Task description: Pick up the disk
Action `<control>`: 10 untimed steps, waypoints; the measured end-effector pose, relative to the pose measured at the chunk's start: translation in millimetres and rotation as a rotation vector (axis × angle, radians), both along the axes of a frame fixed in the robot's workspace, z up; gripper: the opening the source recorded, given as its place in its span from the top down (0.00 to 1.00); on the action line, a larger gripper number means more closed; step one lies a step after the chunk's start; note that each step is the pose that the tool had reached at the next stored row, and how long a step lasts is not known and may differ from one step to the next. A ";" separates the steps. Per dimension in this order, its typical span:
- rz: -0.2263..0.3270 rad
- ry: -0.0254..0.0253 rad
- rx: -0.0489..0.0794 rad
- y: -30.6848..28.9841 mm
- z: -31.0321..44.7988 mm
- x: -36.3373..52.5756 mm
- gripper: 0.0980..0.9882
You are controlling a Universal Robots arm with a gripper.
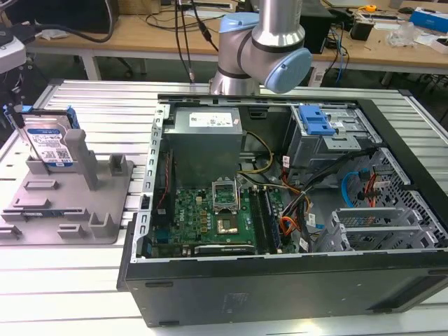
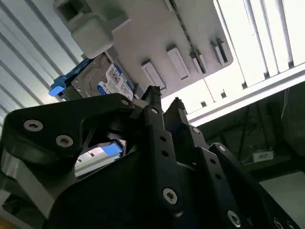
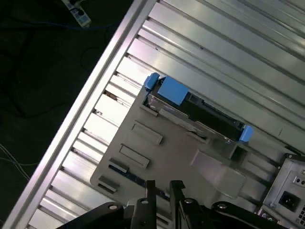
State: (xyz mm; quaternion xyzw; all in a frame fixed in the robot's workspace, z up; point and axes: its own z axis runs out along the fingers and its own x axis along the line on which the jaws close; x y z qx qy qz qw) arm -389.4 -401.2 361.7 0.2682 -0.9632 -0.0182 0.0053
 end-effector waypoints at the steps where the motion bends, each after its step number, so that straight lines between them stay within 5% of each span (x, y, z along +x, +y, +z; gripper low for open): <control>1: 0.035 -0.0001 0.000 0.0 -0.2 0.0 0.78; 2: 0.070 0.0000 0.000 0.0 -0.4 0.0 0.64; 4: 0.140 0.0000 0.000 0.0 -0.9 0.0 0.57; 10: 0.279 -0.0001 0.000 0.0 -1.7 0.0 0.55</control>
